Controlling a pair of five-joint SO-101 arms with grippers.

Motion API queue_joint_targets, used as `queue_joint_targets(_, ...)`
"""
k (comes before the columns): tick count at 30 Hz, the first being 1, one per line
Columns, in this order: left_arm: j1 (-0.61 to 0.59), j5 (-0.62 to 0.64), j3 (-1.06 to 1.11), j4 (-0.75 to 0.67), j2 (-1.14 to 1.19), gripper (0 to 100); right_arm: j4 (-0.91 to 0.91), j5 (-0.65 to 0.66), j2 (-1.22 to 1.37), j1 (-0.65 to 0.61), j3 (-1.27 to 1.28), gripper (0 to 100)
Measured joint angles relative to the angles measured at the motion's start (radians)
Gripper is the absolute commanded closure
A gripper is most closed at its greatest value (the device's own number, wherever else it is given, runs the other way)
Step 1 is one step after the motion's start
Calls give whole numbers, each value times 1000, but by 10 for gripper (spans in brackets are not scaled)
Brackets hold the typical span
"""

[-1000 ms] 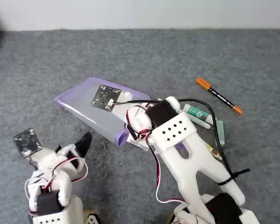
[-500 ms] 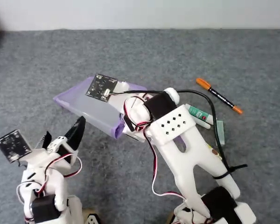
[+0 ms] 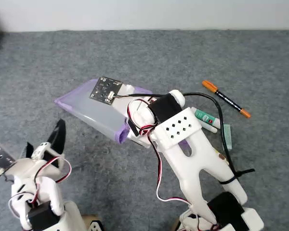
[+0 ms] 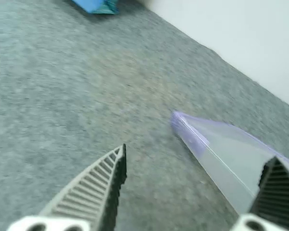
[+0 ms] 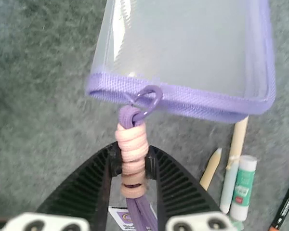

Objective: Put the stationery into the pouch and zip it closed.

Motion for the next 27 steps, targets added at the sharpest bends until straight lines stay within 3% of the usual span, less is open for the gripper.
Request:
queue_joint_targets(10, -80, -3, 0, 0, 0, 588, 60, -5, 0, 0, 0, 989)
queue_joint_targets(13, -81, -74, 0, 0, 0, 597, 60, -5, 0, 0, 0, 989)
queue_joint_targets(15, -80, -126, 0, 0, 0, 664, 60, -5, 0, 0, 0, 989)
queue_joint_targets(20, -74, -209, -75, 28, 0, 948, 58, -5, 0, 0, 0, 989)
queue_joint_targets(27, 195, -302, -279, 221, 0, 982, 3, -5, 0, -51, 0, 989)
